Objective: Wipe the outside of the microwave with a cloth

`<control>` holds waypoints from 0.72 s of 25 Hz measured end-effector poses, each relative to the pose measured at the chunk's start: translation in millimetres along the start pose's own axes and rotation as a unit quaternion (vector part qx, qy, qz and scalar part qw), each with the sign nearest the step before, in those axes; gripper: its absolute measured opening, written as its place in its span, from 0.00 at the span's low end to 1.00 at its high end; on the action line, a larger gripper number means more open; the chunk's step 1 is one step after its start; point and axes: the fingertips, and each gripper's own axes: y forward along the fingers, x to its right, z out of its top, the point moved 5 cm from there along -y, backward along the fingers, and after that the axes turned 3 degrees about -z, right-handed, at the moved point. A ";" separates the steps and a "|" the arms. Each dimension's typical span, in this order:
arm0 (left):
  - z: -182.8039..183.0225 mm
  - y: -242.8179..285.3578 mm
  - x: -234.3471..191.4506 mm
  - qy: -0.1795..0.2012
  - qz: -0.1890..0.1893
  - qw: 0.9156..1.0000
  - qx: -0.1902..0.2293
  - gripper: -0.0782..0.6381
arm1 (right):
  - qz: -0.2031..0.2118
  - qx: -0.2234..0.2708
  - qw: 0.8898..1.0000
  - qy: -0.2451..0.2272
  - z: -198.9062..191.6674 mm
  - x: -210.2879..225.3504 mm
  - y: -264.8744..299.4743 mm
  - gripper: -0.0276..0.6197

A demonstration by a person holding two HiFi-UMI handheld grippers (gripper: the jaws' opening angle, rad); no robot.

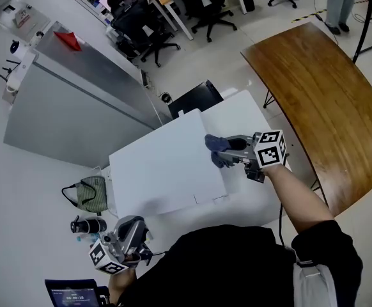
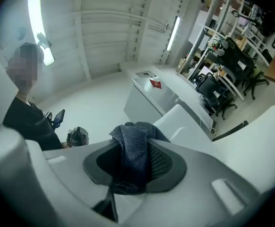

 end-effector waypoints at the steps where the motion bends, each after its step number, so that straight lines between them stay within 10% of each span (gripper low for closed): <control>1: -3.2 -1.0 -1.0 -0.002 0.002 1.000 -0.004 0.12 | -0.006 -0.001 1.000 0.003 -4.4 6.3 -1.7 0.23; 8: -20.9 -2.4 -5.0 -0.030 0.020 0.999 -0.024 0.12 | -0.113 -0.131 0.985 0.011 -87.8 84.1 -14.7 0.23; 18: -24.6 12.6 1.8 -0.020 -0.008 0.999 -0.035 0.12 | -0.263 -0.390 0.877 -0.096 -156.1 128.1 -18.2 0.22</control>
